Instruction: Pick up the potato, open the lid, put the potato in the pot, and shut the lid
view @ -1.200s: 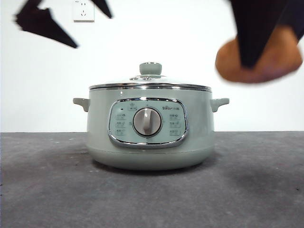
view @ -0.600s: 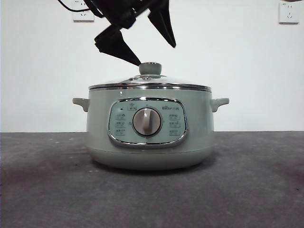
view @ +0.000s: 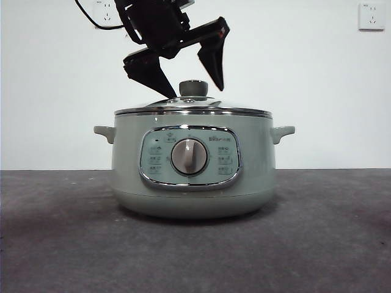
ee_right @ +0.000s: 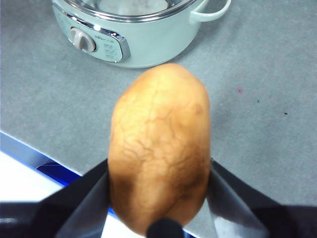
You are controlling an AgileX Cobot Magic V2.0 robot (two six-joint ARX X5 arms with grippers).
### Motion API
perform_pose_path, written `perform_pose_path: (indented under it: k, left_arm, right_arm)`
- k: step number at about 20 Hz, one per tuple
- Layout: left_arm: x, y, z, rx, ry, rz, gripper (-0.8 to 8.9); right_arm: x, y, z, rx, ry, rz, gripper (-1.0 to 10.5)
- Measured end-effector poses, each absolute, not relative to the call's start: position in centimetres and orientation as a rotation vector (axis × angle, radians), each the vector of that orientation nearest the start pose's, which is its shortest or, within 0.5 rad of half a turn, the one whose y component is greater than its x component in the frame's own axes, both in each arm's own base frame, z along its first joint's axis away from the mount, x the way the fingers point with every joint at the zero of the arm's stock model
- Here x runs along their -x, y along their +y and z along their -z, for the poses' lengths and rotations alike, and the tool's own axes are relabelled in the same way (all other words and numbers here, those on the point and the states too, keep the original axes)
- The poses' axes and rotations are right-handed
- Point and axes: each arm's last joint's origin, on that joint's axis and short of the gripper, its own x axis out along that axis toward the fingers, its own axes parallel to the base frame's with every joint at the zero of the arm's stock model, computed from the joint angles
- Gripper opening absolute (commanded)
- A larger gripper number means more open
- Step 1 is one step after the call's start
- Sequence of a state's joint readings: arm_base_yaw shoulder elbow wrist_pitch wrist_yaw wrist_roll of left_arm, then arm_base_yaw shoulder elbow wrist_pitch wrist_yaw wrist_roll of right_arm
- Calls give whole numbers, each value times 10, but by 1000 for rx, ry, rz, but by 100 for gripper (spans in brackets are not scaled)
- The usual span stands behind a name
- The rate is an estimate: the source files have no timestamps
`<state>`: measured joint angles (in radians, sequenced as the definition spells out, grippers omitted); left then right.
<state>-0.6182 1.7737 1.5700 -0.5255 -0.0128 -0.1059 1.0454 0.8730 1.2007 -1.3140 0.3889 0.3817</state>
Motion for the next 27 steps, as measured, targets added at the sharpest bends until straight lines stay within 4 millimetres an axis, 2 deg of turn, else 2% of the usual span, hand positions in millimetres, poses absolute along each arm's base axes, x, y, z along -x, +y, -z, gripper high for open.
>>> perform_pose_path:
  k: [5,12,17,23,27]
  left_arm:
    - [-324,-231,-308,-134,719,534,-16]
    - [-324,-231,-308,-142,714,535,-12]
    - [-319,-224,-321,-130,690,535,-12]
    - [-307,-174,-373,-86,549,460,-12]
    - [-309,-135,-385,-92,540,369,-12]
  right_arm:
    - [-67,94,-363,307,843,-441,-8]
    - [-69,97,-364,284,820,-448,-8]
    - [-82,119,-366,221,757,-469,-8]
    - [-122,155,-361,227,833,-400,-8]
    - [-167,180,-374,153,859,-497,-8]
